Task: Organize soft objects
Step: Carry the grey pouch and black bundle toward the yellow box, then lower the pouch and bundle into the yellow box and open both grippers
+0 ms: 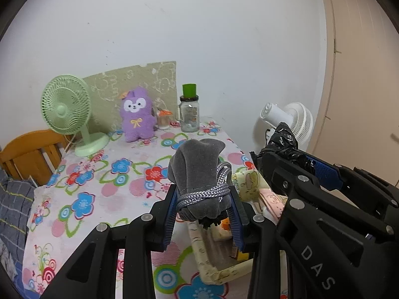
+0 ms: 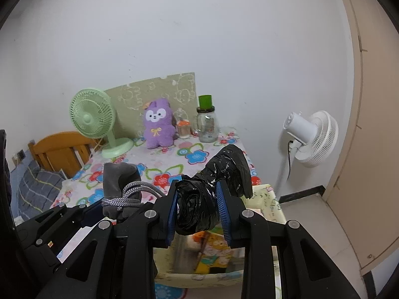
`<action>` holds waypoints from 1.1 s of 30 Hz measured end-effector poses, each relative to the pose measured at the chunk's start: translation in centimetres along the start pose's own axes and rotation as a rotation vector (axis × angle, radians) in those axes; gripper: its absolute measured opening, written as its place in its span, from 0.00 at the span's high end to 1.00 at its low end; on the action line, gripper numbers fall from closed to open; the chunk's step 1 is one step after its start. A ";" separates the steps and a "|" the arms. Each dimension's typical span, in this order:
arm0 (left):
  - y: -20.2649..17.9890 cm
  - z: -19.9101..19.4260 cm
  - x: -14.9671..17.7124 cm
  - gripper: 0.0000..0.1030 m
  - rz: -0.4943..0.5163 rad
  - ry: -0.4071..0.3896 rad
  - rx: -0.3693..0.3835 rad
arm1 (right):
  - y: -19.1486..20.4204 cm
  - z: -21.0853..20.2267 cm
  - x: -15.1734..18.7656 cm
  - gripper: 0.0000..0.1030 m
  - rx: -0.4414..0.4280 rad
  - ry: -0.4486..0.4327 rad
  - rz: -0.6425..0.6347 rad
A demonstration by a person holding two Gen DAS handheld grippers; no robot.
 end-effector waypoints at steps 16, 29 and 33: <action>-2.9 6.3 1.1 0.58 0.000 0.115 0.083 | -4.0 4.7 1.5 0.68 0.032 0.078 0.018; -1.8 8.5 1.6 0.14 0.003 0.148 0.058 | -3.2 8.0 2.6 0.68 -0.029 0.139 0.024; -1.1 8.4 1.8 0.08 0.006 0.150 0.045 | -2.3 8.5 2.8 0.59 -0.052 0.154 0.017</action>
Point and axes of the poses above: each gripper's, at about its wrist camera, not at the fingertips, and z roughly the way its jaws point, y to its left, x to its underside, the point moved 8 cm from there along z, roughly the way its jaws point, and after that the axes turned 9 degrees about x, right-handed, at the moved point
